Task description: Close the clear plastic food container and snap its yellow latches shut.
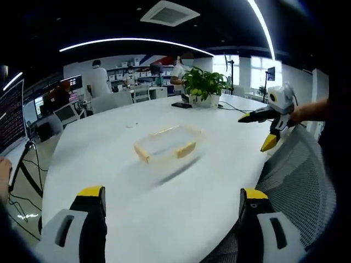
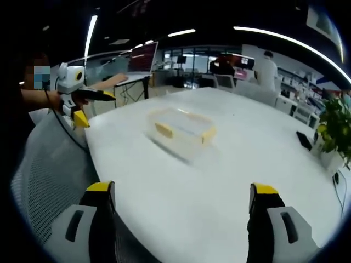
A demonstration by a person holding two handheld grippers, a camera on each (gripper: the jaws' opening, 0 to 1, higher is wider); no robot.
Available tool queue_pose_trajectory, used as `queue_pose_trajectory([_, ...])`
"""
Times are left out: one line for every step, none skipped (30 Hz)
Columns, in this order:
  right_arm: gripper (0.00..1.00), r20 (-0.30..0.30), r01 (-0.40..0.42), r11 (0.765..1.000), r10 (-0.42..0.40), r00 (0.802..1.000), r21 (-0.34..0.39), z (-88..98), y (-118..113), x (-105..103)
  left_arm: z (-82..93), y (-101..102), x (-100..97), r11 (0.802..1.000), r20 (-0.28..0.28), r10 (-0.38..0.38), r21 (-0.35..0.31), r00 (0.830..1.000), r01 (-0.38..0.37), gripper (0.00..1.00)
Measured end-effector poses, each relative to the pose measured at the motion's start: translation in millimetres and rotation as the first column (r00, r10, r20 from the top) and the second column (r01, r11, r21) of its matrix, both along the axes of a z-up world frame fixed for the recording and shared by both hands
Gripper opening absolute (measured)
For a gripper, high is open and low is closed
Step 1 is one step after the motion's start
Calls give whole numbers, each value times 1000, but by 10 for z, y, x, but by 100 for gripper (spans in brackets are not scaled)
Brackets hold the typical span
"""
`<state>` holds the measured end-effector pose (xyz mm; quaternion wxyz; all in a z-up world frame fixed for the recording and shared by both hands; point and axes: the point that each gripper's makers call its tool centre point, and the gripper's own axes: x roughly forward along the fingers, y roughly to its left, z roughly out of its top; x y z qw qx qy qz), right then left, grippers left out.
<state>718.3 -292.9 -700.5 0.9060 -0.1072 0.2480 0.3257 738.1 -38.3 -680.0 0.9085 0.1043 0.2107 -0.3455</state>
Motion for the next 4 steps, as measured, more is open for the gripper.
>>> queue_pose_trajectory([99,0,-1,1000,1,1000,-1,0,1,1,0,3,3,1000,1,1,0,1000,-1,99])
queue_pose_trajectory([99,-1,-1,1000,1,1000,-3,-2,1,3,-1,6,4,1000,0,2,1,1000,-2,99])
queue_pose_trajectory([99,-1,-3,1000,3,1000,-3,-4,2,8,0,8,6,1000,2,3,1,1000,-3,99])
queue_pose_trajectory([99,-1,-3,1000,3,1000,-1,-2,5,10,0,9,6,1000,3,4,0,1000,-4,99])
